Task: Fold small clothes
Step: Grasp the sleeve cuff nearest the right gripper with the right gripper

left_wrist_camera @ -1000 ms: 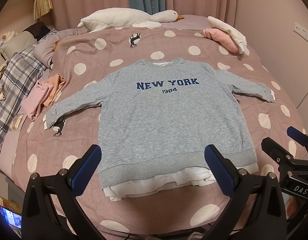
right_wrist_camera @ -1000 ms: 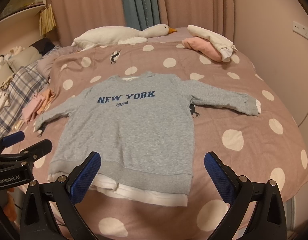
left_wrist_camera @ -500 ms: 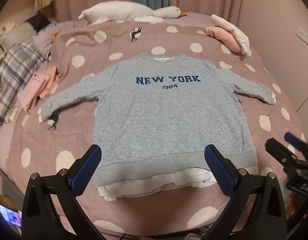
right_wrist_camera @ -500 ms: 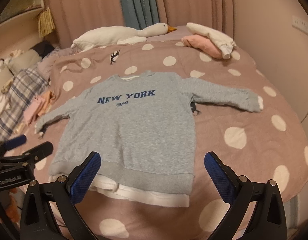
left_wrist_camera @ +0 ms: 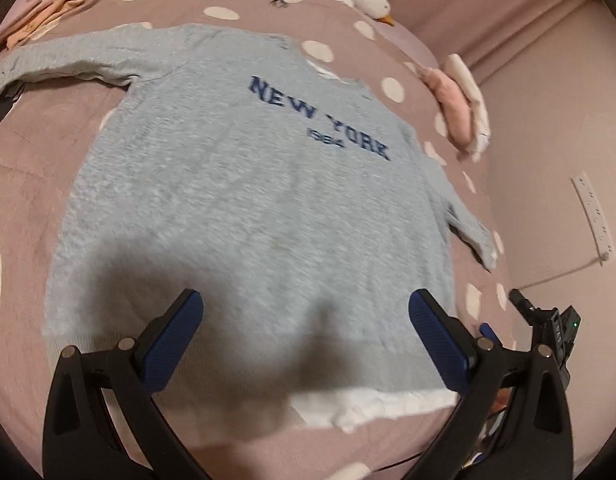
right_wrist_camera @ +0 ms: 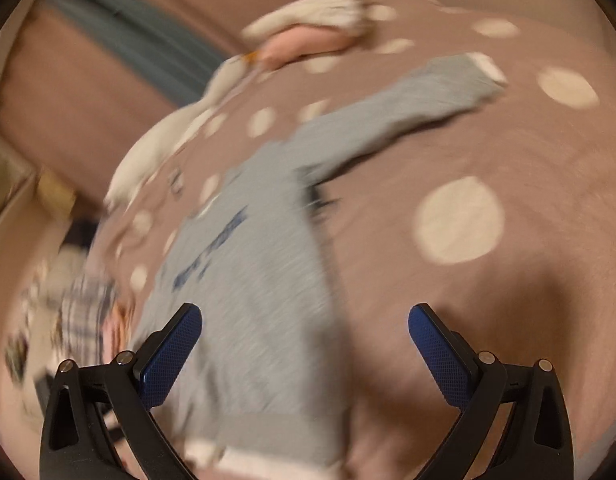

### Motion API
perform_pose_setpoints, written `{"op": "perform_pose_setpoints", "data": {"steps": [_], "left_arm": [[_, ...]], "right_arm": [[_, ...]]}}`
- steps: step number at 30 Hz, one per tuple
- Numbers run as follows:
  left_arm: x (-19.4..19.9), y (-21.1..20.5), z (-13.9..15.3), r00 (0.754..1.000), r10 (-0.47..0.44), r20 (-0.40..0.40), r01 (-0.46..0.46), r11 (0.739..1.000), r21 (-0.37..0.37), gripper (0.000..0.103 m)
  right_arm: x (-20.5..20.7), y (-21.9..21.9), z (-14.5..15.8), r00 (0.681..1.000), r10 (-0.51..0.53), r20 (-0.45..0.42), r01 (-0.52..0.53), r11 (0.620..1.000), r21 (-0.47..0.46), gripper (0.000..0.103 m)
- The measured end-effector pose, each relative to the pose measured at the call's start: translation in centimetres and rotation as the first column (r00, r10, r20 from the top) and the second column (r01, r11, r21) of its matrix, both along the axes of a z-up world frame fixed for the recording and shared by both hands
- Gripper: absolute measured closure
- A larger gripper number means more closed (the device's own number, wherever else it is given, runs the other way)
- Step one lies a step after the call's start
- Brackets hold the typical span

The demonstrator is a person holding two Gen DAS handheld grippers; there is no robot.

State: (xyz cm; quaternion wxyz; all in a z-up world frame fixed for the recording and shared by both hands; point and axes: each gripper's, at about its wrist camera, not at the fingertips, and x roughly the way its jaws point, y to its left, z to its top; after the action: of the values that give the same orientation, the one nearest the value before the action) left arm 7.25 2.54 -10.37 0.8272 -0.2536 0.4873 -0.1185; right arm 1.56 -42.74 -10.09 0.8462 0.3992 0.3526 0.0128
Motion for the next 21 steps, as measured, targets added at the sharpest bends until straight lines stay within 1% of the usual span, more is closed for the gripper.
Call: {"op": "perform_pose_setpoints", "data": {"steps": [2,4,8,10,13,14,16,17,20,21], "left_arm": [[0.7,0.2,0.1,1.000,0.000,-0.007,0.000,1.000,-0.013,0.000],[1.4,0.6,-0.1,1.000,0.000,-0.002,0.000,1.000,-0.010,0.000],[2.5,0.8,-0.2,1.000,0.001,-0.003,-0.001,0.999,0.043,0.000],[3.2,1.2,-0.7,1.000,0.005,-0.011,-0.004,0.999,0.050,0.000],[3.9,1.4,-1.1,0.999,0.022,-0.032,-0.020,0.999,0.047,0.000],[4.0,1.4,-1.2,0.999,0.027,-0.037,-0.025,0.999,0.048,0.000],[4.2,1.5,-1.3,0.998,0.033,-0.048,-0.030,0.998,0.054,0.000],[4.3,1.5,-1.3,0.998,0.034,-0.052,-0.031,0.998,0.058,0.000],[4.3,1.7,-1.3,0.998,0.040,-0.058,-0.036,0.997,0.066,0.000],[4.3,1.7,-1.2,0.997,0.042,-0.060,-0.038,0.997,0.067,0.000]], "right_arm": [[0.2,-2.1,-0.8,0.999,-0.045,-0.002,0.045,0.997,0.058,0.001],[0.4,-3.7,-1.2,0.996,-0.086,0.000,0.086,0.991,0.099,0.001],[1.6,-7.1,-1.7,0.985,-0.169,0.020,0.164,0.973,0.163,0.001],[2.6,-8.5,-2.0,0.979,-0.198,0.039,0.186,0.962,0.201,0.001],[4.5,-10.4,-2.4,0.966,-0.256,0.036,0.236,0.930,0.282,0.001],[5.1,-10.9,-2.4,0.961,-0.275,0.036,0.252,0.921,0.298,0.001],[6.2,-11.8,-2.2,0.952,-0.304,0.041,0.278,0.912,0.303,0.001],[6.8,-12.4,-2.1,0.946,-0.323,0.030,0.299,0.905,0.304,0.001],[7.9,-13.5,-2.4,0.927,-0.376,-0.014,0.361,0.878,0.314,0.014],[8.1,-13.7,-2.5,0.926,-0.377,-0.012,0.361,0.878,0.314,0.025]]}}
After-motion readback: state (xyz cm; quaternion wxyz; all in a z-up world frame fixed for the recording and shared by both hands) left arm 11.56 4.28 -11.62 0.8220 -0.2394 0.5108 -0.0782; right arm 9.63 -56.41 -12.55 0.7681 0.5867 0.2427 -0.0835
